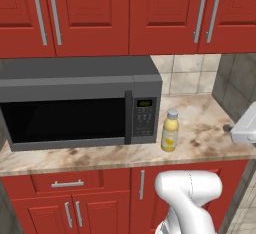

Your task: There is a wine glass and glass cup on the dining counter. Place the wine bottle next to the wine glass and the juice bottle next to the glass cup.

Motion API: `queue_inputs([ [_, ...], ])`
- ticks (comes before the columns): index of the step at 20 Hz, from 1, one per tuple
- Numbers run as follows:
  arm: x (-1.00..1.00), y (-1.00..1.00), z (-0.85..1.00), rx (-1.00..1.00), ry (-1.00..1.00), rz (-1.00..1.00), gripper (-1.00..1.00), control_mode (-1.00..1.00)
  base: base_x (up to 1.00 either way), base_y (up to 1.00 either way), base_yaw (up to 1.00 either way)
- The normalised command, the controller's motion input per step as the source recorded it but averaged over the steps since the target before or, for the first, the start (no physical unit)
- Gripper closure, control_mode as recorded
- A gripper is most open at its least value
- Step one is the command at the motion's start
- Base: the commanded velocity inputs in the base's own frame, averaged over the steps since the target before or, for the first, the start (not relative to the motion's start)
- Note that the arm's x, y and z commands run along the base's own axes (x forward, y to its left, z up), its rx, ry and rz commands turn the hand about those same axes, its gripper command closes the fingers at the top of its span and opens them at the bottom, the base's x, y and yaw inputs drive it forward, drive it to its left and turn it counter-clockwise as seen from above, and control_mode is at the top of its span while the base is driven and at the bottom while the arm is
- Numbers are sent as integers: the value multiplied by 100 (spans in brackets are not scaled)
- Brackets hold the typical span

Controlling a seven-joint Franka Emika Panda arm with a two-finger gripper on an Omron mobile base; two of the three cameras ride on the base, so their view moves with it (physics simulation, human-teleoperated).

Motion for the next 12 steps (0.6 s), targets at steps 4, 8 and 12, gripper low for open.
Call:
queue_inputs([
  [4, 1, 23, -31, 0, -10, 0, -100, -100, 0, 0, 0],
  [8, 19, 23, -37, 0, -3, 0, -100, -100, 0, 0, 0],
  [12, 26, 23, -40, 0, 0, 0, -100, -100, 0, 0, 0],
])
